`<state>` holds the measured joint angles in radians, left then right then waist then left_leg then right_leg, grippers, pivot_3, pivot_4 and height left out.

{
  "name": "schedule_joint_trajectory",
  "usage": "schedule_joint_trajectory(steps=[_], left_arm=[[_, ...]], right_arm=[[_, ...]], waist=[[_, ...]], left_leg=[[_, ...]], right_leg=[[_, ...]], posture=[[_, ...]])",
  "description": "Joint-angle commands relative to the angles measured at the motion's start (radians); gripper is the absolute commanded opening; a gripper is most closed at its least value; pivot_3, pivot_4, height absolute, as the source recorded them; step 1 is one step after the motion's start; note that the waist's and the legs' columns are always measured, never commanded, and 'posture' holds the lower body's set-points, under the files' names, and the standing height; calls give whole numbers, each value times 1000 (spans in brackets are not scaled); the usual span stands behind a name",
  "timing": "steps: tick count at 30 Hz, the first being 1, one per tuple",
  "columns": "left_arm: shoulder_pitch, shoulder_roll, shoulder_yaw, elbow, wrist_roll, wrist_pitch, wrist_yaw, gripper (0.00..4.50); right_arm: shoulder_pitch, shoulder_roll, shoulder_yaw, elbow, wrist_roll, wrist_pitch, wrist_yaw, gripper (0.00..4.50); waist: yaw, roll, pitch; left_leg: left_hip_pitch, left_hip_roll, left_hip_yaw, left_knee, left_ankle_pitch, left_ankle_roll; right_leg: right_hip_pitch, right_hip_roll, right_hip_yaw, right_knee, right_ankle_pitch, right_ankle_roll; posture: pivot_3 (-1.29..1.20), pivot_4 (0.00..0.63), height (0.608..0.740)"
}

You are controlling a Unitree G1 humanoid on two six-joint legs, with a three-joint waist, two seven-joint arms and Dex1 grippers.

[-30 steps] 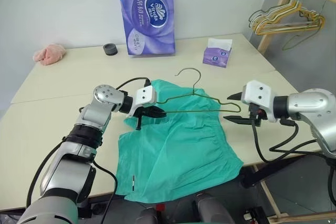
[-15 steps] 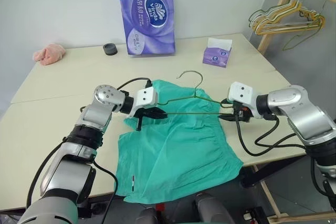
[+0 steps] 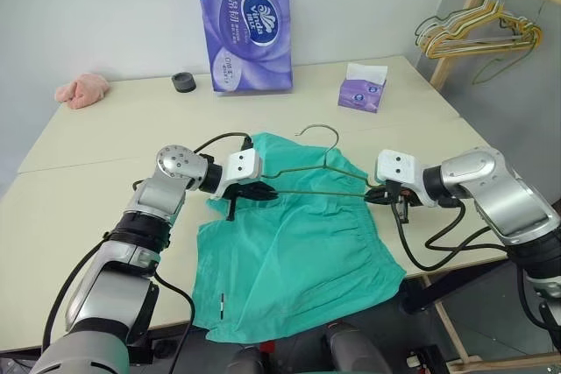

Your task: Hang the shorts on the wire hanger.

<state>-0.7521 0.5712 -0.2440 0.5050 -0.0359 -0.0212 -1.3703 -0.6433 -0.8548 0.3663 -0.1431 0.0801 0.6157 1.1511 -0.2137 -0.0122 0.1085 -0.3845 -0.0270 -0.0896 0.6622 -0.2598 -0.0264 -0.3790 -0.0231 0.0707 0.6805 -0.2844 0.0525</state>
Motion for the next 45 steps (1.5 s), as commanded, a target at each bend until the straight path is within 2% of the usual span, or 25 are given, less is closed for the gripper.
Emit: schedule_joint_trajectory(steps=[1, 8, 11, 16, 20, 25, 28, 31, 38, 45], left_arm=[[-25, -11, 25, -14, -33, 7, 1, 1268], [-48, -17, 54, 18, -51, 11, 24, 3281], [-106, -7, 79, 118, -36, -20, 77, 3281], [-207, 10, 129, 282, -28, -59, 155, 3281], [-180, 11, 141, 263, -70, -19, 81, 3281], [-111, 10, 143, 133, -150, 121, -50, 3281], [-80, 18, 136, 76, -173, 183, -101, 3281], [-56, 19, 129, 33, -176, 210, -109, 3281], [-43, 12, 118, -14, -165, 234, -98, 3281], [-27, 11, 113, -44, -168, 247, -89, 3281]], right_arm=[[-9, -3, -43, -33, 9, 11, -6, 0], [10, -23, -76, -26, 10, 15, -15, 0], [53, -59, -134, -21, 26, 26, -18, 0], [224, -162, -321, -26, 83, 71, -38, 0], [491, -204, -547, -105, 165, 176, -31, 0], [760, -141, -770, -260, 268, 338, -67, 0], [847, -69, -853, -319, 311, 411, -120, 0], [903, 2, -901, -358, 345, 463, -175, 0], [953, 76, -940, -408, 438, 562, -248, 0], [983, 67, -954, -407, 497, 612, -273, 0]], waist=[[0, 0, 0], [-5, 0, 0], [0, 0, 0], [13, 0, 0], [18, 0, 0], [16, 0, 0], [14, 0, 0], [14, 0, -1], [18, 0, -1], [19, 1, -1]], left_leg=[[0, 0, 0, 0, 0, 0], [0, 0, 0, 0, 0, 0], [-1, 0, -1, 0, 0, 0], [-2, -2, -2, 1, 0, 0], [-1, -1, -2, 0, 0, 0], [-1, 0, -2, 1, 0, 0], [1, 0, -1, 1, 0, 0], [3, 0, 0, 0, 0, 0], [3, -1, 1, 0, 0, 0], [3, -1, 1, 0, 0, 0]], right_leg=[[0, 0, 0, 0, 0, 0], [0, 0, 0, 0, 0, 0], [0, 0, -1, 0, 0, 0], [0, 0, -2, 0, 0, 0], [0, 0, -2, 0, 0, 0], [1, 3, -2, 1, 0, 0], [3, 5, -1, 0, -1, 1], [4, 5, -1, 0, -3, 5], [5, 4, 0, 0, -3, 5], [5, 4, 1, -1, -3, 6]], posture=[[-214, 52, 740], [-221, 50, 740], [-221, 50, 740], [-220, 56, 740], [-237, 63, 740], [-252, 70, 740], [-260, 73, 740], [-263, 74, 740], [-258, 75, 740], [-256, 72, 740]])
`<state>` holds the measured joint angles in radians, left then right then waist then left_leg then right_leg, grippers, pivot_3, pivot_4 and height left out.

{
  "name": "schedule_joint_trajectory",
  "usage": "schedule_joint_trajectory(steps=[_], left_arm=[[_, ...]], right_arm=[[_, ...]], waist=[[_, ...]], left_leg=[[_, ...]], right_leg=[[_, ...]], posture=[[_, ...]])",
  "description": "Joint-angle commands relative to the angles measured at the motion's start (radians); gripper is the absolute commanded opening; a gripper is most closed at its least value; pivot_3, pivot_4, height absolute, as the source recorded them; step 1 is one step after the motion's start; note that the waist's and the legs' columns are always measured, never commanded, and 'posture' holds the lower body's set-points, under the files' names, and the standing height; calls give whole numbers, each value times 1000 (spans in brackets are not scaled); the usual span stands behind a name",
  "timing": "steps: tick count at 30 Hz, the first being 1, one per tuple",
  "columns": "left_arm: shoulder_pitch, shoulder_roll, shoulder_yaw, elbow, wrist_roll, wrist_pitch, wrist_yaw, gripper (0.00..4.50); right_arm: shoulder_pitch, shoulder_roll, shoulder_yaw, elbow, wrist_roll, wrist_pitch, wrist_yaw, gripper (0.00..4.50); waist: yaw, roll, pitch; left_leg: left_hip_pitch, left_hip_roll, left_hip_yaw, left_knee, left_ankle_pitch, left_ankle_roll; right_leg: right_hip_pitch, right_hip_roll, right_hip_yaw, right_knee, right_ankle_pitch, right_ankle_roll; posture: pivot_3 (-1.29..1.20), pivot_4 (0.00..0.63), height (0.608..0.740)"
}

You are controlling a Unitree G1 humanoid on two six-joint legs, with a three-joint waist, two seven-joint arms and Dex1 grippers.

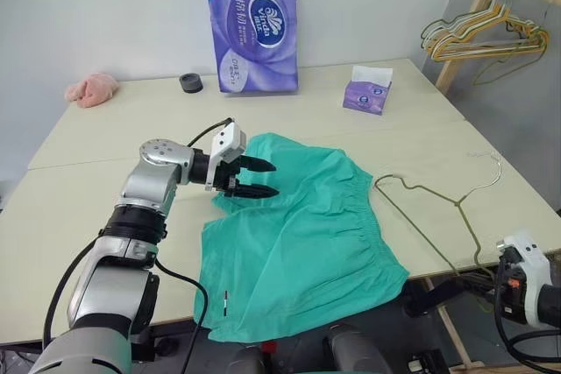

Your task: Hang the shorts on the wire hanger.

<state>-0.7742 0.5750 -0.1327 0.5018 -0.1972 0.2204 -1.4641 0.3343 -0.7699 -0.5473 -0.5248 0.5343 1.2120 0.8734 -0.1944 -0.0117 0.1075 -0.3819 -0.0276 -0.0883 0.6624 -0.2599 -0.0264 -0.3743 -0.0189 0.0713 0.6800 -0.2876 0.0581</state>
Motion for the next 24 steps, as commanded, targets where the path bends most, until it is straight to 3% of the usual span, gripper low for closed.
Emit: schedule_joint_trajectory(steps=[1, 5, 14, 24], left_arm=[[-3, 8, 1, -44, -7, 6, 6, 3281], [3, 8, -2, -54, -4, 5, 15, 3281], [7, 10, -6, -60, -1, 0, 32, 3281], [3, 7, -8, -49, 1, -11, 51, 3281]], right_arm=[[18, -23, -45, -35, 57, 26, 11, 0], [44, -29, -42, -79, 120, 51, 19, 0], [-50, -19, -30, -73, 249, 146, -33, 0], [-161, -53, 166, 6, 257, 136, -49, 0]], waist=[[0, 0, 0], [0, 0, 0], [1, 0, 0], [0, -1, 0]], left_leg=[[0, 0, 0, 0, 0, 0], [0, 0, 0, 0, 0, 0], [0, 0, 0, 0, 0, 0], [0, 0, 1, 0, 0, 0]], right_leg=[[0, 0, 0, 0, 0, 0], [0, 0, 0, 0, 0, 0], [0, 0, 0, 0, 0, 0], [0, 0, 0, -1, 0, 1]], posture=[[-256, 72, 740], [-256, 73, 740], [-250, 75, 740], [-243, 72, 740]])
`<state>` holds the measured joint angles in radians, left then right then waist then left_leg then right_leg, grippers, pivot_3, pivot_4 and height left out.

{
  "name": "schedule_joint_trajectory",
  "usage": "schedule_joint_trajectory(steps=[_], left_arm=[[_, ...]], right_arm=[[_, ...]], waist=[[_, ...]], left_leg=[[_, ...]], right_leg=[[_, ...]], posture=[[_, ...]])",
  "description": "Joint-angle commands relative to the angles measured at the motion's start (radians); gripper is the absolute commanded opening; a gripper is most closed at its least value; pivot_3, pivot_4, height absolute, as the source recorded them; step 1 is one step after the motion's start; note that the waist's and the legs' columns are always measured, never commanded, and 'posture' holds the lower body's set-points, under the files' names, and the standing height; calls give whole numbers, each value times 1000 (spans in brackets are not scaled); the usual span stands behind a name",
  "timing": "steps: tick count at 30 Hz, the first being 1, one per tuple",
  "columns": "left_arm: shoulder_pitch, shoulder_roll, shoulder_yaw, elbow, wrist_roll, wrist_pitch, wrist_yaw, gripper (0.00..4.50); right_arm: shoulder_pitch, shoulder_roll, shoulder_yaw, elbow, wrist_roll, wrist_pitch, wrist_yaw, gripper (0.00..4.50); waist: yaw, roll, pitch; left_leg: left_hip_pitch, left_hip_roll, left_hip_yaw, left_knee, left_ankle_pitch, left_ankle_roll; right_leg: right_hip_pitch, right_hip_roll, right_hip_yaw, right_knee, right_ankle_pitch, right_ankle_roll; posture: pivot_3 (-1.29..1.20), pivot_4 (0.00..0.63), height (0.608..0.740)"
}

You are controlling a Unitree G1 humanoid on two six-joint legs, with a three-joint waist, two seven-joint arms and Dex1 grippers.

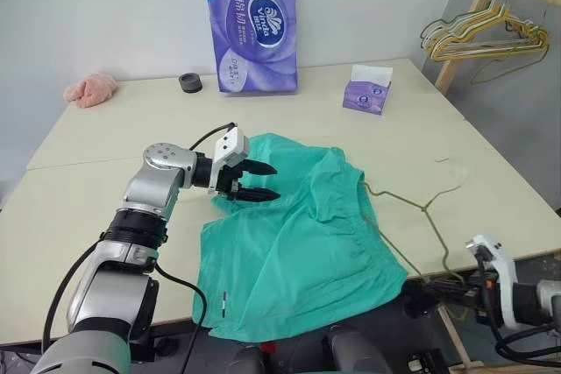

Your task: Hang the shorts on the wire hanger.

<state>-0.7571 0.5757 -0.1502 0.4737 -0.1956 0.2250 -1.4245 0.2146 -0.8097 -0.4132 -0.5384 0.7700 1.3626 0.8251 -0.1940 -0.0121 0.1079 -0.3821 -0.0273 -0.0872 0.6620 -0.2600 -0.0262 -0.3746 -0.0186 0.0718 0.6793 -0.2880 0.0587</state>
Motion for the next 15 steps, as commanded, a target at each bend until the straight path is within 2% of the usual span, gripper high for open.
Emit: schedule_joint_trajectory(steps=[1, 5, 9, 15], left_arm=[[-14, 6, 9, -21, 0, -15, 13, 3281], [-15, 8, 13, -19, -1, -19, 23, 3281], [-15, 10, 13, -17, -1, -22, 27, 3281], [-17, 14, 14, -9, 1, -29, 28, 3281]], right_arm=[[-52, -13, 40, 28, 21, -15, -3, 0], [-103, -19, 89, 66, 12, -32, -6, 0], [-192, 26, 123, 163, -19, -56, -63, 0], [-203, -17, 145, 194, -23, -118, -22, 0]], waist=[[0, 0, 0], [0, 0, 0], [-1, 0, 0], [3, 0, 0]], left_leg=[[0, 0, 0, 0, 0, 0], [0, 0, 0, 0, 0, 0], [0, 0, 0, 0, 0, 0], [-1, 0, -1, 0, 0, 0]], right_leg=[[0, 0, 0, 0, 0, 0], [0, 0, 0, 0, 0, 0], [0, 0, 0, 0, 0, 0], [-1, -1, 0, 0, 0, 0]], posture=[[-243, 72, 740], [-239, 70, 740], [-234, 67, 740], [-231, 65, 740]])
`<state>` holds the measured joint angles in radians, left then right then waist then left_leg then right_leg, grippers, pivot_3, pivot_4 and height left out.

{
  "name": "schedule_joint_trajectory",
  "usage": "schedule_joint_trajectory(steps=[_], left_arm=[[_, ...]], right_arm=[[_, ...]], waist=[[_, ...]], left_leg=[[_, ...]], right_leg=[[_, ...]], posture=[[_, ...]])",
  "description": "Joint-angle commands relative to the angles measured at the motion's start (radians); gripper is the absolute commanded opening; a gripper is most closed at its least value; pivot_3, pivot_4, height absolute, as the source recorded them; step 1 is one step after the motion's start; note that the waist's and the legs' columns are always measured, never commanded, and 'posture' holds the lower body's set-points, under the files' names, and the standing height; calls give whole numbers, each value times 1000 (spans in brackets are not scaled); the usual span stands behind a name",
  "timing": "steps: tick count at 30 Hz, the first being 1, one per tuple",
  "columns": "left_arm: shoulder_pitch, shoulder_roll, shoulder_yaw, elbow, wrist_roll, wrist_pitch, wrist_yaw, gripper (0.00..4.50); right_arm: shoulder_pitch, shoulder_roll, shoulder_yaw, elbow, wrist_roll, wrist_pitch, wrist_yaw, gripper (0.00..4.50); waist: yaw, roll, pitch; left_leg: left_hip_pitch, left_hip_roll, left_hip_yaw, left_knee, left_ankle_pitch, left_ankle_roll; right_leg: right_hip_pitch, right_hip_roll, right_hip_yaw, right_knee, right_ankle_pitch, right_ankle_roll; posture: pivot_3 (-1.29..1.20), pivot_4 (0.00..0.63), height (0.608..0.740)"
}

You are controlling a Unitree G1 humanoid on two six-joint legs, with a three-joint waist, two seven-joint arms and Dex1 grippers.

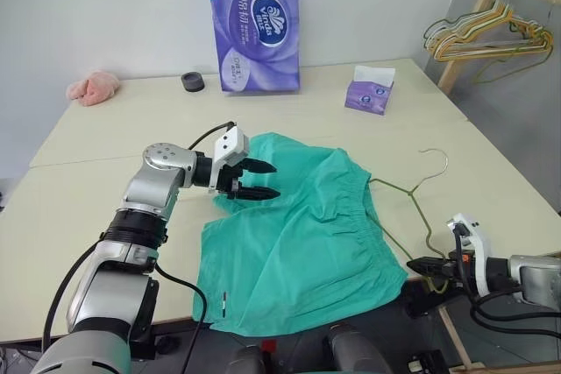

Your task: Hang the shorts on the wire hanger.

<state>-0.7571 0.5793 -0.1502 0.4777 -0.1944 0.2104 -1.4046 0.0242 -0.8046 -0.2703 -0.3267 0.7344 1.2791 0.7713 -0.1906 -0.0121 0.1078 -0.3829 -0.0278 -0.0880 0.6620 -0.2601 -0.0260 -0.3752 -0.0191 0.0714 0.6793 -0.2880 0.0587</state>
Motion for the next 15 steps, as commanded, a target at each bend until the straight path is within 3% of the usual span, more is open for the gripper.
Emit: schedule_joint_trajectory(steps=[1, 8, 13, 15], left_arm=[[-17, 11, 14, -12, 0, -15, 8, 3281], [-72, -34, 50, 63, 1, -51, 107, 3281], [-162, -70, 109, 153, -41, -23, 175, 3281], [-191, -72, 120, 167, -57, 6, 156, 3638]], right_arm=[[-14, -23, 9, -22, 17, -38, 34, 0], [-108, 65, 45, -63, 7, -103, -33, 0], [-175, 51, 44, -74, -14, -157, -55, 0], [-189, 16, 65, -94, -37, -187, -43, 0]], waist=[[0, 0, 0], [-3, 0, 0], [-3, 0, 0], [-3, 0, 0]], left_leg=[[0, 0, 0, 0, 0, 0], [0, 0, 0, 0, 0, 0], [0, 0, 0, 0, 0, 0], [0, 0, 0, 0, 0, 0]], right_leg=[[0, 0, 0, 0, 0, 0], [0, 0, 0, 0, 0, 0], [-1, 0, 0, 0, 0, 0], [-1, 0, 0, 0, 0, 0]], posture=[[-231, 65, 740], [-234, 60, 740], [-237, 59, 740], [-237, 59, 740]])
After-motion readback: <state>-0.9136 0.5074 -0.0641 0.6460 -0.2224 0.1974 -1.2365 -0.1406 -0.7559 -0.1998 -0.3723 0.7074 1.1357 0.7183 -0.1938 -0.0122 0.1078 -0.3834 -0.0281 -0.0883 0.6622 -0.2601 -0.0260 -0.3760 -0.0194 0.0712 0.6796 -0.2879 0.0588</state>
